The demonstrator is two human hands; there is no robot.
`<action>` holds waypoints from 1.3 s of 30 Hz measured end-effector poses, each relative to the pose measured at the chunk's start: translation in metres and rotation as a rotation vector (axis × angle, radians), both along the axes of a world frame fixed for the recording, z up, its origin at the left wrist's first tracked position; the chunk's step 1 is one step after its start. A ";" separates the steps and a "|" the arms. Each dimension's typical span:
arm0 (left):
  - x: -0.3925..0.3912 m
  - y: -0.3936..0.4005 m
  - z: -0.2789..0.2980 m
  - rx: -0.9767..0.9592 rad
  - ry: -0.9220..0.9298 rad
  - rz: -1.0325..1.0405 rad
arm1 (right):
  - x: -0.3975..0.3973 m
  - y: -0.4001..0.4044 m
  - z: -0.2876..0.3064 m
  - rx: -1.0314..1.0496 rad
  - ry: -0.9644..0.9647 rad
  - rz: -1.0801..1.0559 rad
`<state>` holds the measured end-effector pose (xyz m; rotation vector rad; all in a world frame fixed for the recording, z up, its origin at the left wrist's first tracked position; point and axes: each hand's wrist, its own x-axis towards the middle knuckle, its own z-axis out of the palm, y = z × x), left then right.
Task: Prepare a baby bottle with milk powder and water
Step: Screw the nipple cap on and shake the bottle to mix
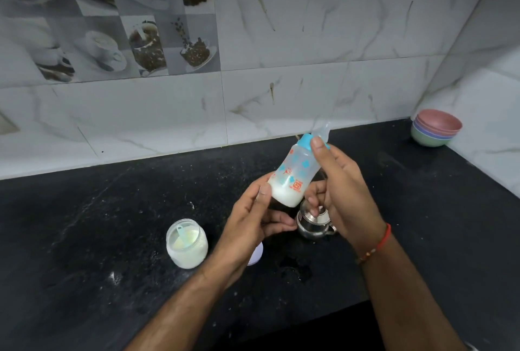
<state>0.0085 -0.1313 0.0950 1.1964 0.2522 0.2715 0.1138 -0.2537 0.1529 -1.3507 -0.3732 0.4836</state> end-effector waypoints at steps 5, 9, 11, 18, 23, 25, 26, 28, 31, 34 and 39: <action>0.001 -0.005 0.007 -0.262 0.062 -0.042 | 0.001 -0.001 0.004 -0.047 -0.001 0.060; -0.001 -0.006 0.009 -0.374 0.078 -0.098 | 0.000 0.000 0.007 -0.009 -0.012 0.064; -0.002 -0.006 0.008 -0.418 0.082 -0.135 | -0.001 0.001 0.008 0.007 -0.036 0.056; -0.005 -0.006 0.008 -0.509 0.116 -0.215 | -0.004 0.003 0.006 0.044 -0.056 0.050; -0.006 -0.007 0.006 -0.535 0.126 -0.220 | -0.006 0.003 0.004 0.022 -0.085 0.066; -0.006 -0.006 0.005 -0.517 0.131 -0.208 | -0.007 0.003 0.004 0.019 -0.110 0.051; -0.006 -0.006 0.004 -0.488 0.135 -0.199 | -0.008 0.004 0.004 0.017 -0.128 0.043; -0.005 -0.004 0.003 -0.388 0.151 -0.145 | -0.010 0.005 0.006 0.002 -0.187 0.012; -0.004 0.001 -0.005 -0.286 0.176 0.035 | -0.016 0.002 0.014 0.033 -0.378 -0.158; -0.006 0.011 -0.018 -0.236 0.164 0.209 | -0.024 -0.001 0.016 0.211 -0.630 -0.459; -0.010 0.024 -0.022 -0.114 0.145 0.364 | -0.003 0.009 -0.041 -0.385 -0.723 -0.371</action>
